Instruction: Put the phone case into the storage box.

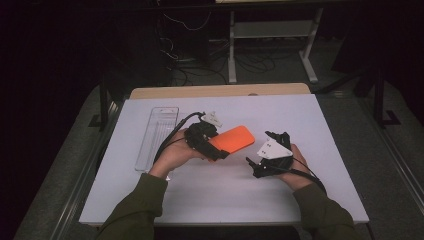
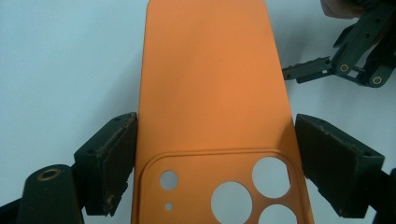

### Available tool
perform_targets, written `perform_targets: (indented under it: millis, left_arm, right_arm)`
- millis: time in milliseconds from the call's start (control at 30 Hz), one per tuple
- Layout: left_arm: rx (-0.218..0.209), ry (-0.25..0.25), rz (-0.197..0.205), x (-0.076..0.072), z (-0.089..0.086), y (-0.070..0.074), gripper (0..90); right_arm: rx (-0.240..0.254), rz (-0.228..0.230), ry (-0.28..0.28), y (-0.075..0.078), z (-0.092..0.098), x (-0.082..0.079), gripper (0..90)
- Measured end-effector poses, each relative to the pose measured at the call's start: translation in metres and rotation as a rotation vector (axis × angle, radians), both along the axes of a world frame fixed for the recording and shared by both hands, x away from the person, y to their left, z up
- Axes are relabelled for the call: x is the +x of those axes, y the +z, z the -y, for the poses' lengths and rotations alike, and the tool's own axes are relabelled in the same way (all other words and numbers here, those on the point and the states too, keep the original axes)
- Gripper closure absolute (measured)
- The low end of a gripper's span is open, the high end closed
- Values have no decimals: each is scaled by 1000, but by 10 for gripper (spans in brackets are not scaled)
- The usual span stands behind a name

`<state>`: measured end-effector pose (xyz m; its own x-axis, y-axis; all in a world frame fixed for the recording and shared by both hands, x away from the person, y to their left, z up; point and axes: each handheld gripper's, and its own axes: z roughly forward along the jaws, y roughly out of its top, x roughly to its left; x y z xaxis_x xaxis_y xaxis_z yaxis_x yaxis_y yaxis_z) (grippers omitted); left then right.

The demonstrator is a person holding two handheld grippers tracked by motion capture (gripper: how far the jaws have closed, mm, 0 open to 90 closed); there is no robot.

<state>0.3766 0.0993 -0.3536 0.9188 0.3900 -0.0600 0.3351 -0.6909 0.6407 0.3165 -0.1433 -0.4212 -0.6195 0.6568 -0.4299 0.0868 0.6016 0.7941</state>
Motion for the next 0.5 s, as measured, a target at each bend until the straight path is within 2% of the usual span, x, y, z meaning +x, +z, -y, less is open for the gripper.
perform_targets:
  millis: [100, 200, 267, 400, 500]
  left_arm:
    - [-12, 19, -9, -1, 0, 0, 157]
    - [-2, 17, -9, 0, -1, 0, 157]
    - [-13, 20, -12, 0, -1, -1, 158]
    - [-20, 28, -14, 0, 0, -2, 158]
    - [-19, 30, -22, -1, 0, -2, 157]
  right_arm:
    - [-18, 13, 1, 0, -1, -1, 0]
    - [-33, 17, -5, 0, -3, -3, 0]
    - [-84, 53, 15, 0, -3, -3, 0]
    - [-114, 73, 22, 0, -5, -4, 0]
    - [-118, 78, 23, 0, -7, -6, 0]
